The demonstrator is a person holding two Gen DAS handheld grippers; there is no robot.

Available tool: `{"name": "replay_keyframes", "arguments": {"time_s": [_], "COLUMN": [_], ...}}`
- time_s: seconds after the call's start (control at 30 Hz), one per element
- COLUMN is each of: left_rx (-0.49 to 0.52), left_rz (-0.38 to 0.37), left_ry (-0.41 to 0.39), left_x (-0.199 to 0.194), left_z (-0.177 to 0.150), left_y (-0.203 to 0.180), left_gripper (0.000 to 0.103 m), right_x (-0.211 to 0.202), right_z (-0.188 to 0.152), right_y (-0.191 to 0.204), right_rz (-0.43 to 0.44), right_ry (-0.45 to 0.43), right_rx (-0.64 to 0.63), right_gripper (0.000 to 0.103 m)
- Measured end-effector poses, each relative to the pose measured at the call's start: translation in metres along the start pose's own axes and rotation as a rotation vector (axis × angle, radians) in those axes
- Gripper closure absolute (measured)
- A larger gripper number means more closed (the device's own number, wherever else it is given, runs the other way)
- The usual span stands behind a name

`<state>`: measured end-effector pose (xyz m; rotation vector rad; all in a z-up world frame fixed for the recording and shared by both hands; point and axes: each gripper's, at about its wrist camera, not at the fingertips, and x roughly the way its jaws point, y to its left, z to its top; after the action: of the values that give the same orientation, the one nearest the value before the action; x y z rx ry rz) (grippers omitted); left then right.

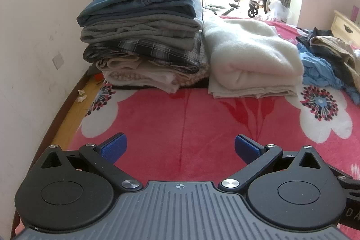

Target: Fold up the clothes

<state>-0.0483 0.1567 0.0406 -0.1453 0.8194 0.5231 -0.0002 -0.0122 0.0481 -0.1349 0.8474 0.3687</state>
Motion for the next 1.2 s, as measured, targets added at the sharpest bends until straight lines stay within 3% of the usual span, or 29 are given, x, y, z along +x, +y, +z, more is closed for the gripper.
{"name": "replay_keyframes", "arguments": {"time_s": [1.2], "left_rx": [0.012], "left_rz": [0.006], "left_ry": [-0.001], "left_x": [0.0012], "left_z": [-0.0021], "left_y": [-0.0016], "left_gripper": [0.000], "right_x": [0.0030], "right_z": [-0.0008], "right_y": [0.0015], "right_rz": [-0.001], "right_ry": [0.011], "right_rx": [0.003], "right_gripper": [0.000]}}
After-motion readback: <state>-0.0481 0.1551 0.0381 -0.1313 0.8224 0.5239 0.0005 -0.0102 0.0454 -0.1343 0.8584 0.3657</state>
